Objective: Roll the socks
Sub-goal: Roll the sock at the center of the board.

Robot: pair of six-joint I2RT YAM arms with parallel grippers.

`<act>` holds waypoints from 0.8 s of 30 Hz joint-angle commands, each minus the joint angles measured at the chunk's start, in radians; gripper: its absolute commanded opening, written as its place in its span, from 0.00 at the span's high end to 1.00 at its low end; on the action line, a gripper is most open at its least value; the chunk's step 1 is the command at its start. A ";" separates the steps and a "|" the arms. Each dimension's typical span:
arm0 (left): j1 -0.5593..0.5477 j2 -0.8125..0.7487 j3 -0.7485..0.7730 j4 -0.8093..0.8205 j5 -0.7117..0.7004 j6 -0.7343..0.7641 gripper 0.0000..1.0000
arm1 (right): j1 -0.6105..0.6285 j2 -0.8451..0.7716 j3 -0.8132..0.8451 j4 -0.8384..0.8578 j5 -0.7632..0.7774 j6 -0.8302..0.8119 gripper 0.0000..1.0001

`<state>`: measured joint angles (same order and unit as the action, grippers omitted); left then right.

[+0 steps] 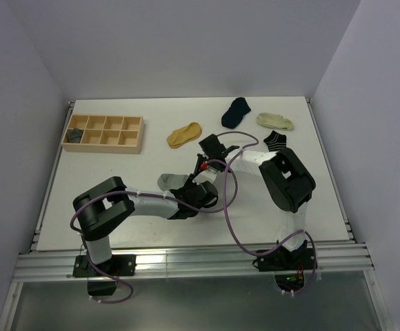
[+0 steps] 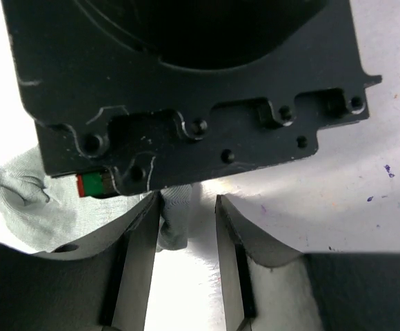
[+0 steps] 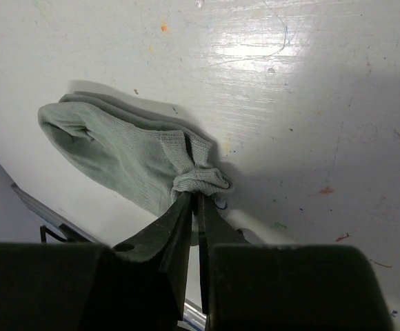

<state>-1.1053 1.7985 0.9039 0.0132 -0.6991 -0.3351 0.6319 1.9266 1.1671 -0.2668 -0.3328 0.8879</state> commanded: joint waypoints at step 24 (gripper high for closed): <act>-0.005 0.147 0.061 -0.231 -0.073 -0.142 0.86 | -0.006 0.011 -0.044 -0.026 -0.011 -0.014 0.87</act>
<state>-1.1313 1.8820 0.9764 -0.0853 -0.8555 -0.4389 0.6147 1.9285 1.1515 -0.2367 -0.3687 0.8925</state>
